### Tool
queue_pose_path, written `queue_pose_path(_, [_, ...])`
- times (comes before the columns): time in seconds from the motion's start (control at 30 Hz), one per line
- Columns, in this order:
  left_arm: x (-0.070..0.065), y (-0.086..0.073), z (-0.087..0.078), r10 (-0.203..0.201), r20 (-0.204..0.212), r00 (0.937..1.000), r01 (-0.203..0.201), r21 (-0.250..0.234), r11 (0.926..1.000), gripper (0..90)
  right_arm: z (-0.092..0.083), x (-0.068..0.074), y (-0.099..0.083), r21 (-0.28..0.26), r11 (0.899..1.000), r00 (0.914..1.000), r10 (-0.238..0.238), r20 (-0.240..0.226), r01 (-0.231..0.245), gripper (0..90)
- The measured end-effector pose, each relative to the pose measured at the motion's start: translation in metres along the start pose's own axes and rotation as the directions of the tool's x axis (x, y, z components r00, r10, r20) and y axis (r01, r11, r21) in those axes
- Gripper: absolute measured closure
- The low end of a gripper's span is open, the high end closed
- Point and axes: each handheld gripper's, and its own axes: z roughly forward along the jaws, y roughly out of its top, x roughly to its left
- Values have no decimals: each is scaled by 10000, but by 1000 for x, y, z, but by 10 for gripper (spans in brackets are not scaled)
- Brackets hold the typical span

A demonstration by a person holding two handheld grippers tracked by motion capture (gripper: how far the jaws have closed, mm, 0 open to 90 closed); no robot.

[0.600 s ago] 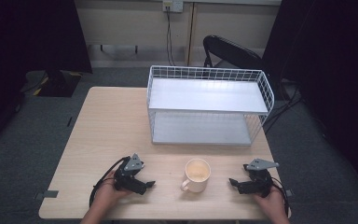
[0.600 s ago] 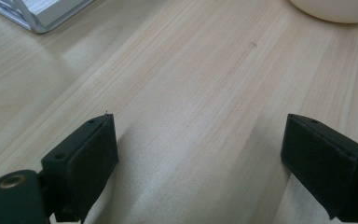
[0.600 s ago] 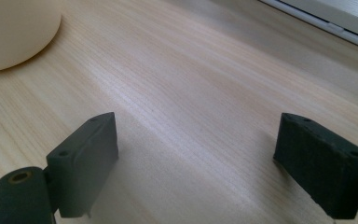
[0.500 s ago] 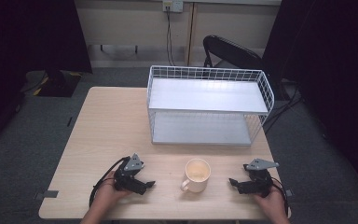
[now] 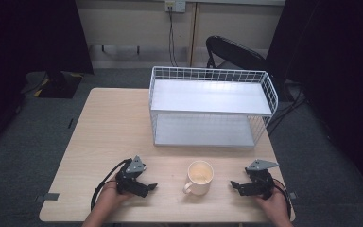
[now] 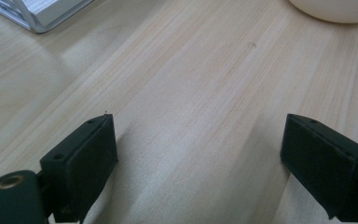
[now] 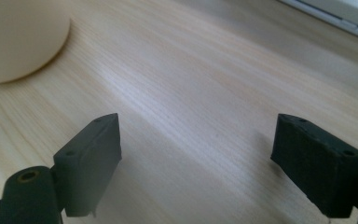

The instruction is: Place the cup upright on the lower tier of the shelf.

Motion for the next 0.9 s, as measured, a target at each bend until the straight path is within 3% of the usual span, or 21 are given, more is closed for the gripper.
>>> queue_pose_path(0.17, [0, 0, 0, 2, 0, 10000, -2, 0, 10000, 103, -7, 4, 11, -112, 9999, 9999, -106, -52, 105, 152])
queue_pose_path(0.5, [0, 0, 0, 1, -1, 10000, -1, -1, 10000, 103, -17, 7, 33, -379, 9991, 9988, 154, -465, -172, 153])
queue_pose_path(0.9, [0, 0, 0, 0, 2, 10000, 0, 1, 10000, 103, -28, 13, 57, -526, 9981, 9971, -371, -658, 336, 159])
